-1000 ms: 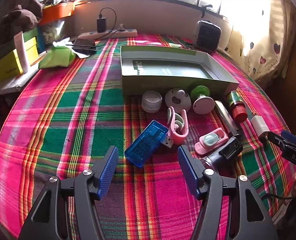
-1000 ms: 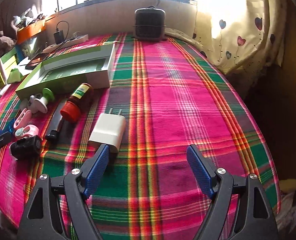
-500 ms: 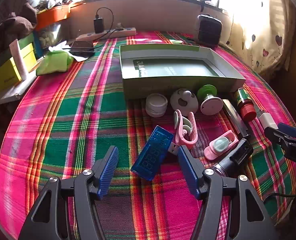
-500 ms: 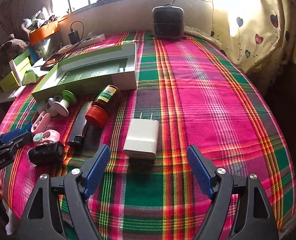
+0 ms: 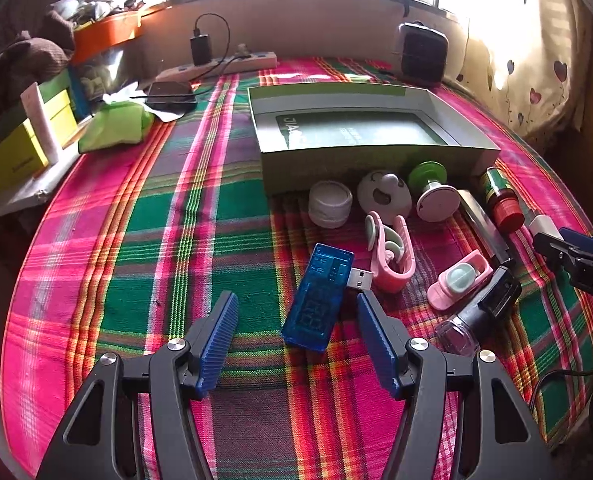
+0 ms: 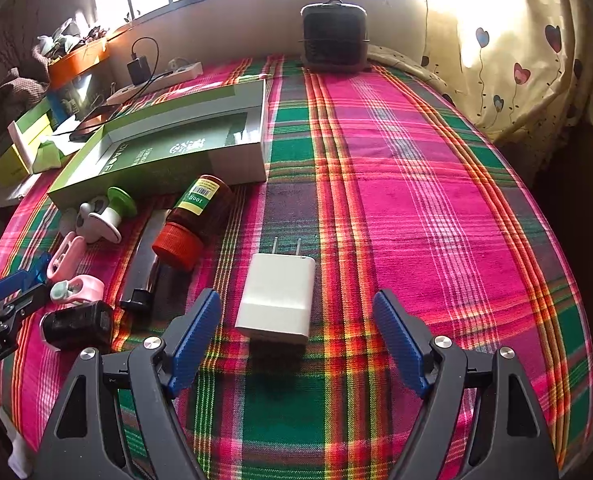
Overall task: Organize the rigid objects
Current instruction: 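Move left gripper to the blue USB tester while right gripper approaches the white charger, then close left gripper on the blue USB tester while right gripper closes on the white charger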
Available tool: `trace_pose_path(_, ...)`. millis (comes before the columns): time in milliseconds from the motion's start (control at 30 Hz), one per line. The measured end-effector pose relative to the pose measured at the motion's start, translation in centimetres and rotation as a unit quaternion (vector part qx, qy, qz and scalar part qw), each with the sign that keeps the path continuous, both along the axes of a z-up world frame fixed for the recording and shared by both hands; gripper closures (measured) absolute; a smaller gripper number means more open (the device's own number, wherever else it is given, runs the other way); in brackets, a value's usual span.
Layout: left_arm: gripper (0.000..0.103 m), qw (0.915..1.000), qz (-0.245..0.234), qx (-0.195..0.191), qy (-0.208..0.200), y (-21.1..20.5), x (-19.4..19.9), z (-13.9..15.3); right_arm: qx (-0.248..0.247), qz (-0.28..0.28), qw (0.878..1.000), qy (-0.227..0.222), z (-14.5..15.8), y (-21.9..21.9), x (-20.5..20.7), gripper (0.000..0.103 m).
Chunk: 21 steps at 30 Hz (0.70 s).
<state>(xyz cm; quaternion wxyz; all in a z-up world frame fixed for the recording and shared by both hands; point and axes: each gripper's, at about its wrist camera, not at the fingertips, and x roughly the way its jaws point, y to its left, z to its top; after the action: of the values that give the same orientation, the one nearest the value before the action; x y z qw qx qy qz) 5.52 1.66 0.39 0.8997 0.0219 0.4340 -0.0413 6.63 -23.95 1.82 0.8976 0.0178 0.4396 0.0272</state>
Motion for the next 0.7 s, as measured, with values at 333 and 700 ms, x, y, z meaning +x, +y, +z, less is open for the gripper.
trace_pose_path(333, 0.048, 0.9999, 0.013, 0.000, -0.007, -0.18, 1.03, 0.04, -0.018, -0.003, 1.000, -0.009, 0.05, -0.05, 0.16, 0.047)
trace_pose_path(700, 0.070, 0.9996, 0.023, -0.010, -0.014, 0.18, 1.04, 0.12, -0.020, -0.011, 1.000, -0.020, 0.08, -0.60, -0.15, 0.068)
